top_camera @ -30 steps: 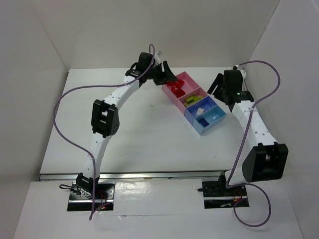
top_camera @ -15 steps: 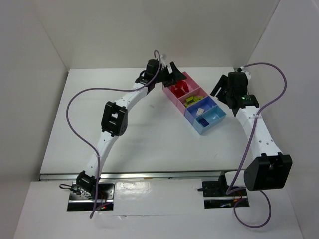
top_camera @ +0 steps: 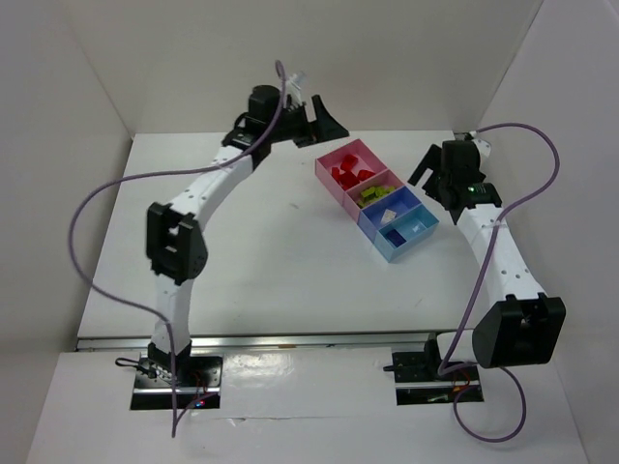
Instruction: Sort the legos into containers by color
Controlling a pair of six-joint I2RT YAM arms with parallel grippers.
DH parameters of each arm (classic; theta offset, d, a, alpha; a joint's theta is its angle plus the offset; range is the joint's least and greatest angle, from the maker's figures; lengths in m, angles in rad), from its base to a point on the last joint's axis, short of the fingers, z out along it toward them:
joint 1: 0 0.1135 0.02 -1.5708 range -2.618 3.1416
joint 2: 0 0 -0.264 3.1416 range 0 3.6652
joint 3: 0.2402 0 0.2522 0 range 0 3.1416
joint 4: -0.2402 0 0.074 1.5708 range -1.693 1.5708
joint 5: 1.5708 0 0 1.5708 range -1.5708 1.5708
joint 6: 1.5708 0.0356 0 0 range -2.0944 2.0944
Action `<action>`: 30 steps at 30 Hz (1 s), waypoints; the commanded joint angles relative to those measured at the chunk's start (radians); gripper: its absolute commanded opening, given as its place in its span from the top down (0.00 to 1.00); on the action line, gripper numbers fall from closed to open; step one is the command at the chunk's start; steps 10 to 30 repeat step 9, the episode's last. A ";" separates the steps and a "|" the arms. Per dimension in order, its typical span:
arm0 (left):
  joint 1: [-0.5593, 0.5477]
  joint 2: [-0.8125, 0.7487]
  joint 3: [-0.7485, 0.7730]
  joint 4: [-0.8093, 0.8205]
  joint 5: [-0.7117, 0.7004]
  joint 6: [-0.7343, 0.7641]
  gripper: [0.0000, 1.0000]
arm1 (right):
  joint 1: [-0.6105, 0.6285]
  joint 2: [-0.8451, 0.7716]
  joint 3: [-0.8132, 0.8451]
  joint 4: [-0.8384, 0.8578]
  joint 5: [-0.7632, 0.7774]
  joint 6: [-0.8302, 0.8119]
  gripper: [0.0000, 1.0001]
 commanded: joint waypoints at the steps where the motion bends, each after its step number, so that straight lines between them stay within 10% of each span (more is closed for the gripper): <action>1: 0.082 -0.264 -0.178 -0.029 -0.008 0.153 0.00 | -0.015 -0.002 0.025 -0.041 0.098 0.024 0.00; 9: 0.287 -0.706 -0.701 -0.152 -0.074 0.274 0.00 | -0.015 -0.011 -0.016 0.001 0.079 0.014 0.04; 30: 0.287 -0.706 -0.701 -0.152 -0.074 0.274 0.00 | -0.015 -0.011 -0.016 0.001 0.079 0.014 0.04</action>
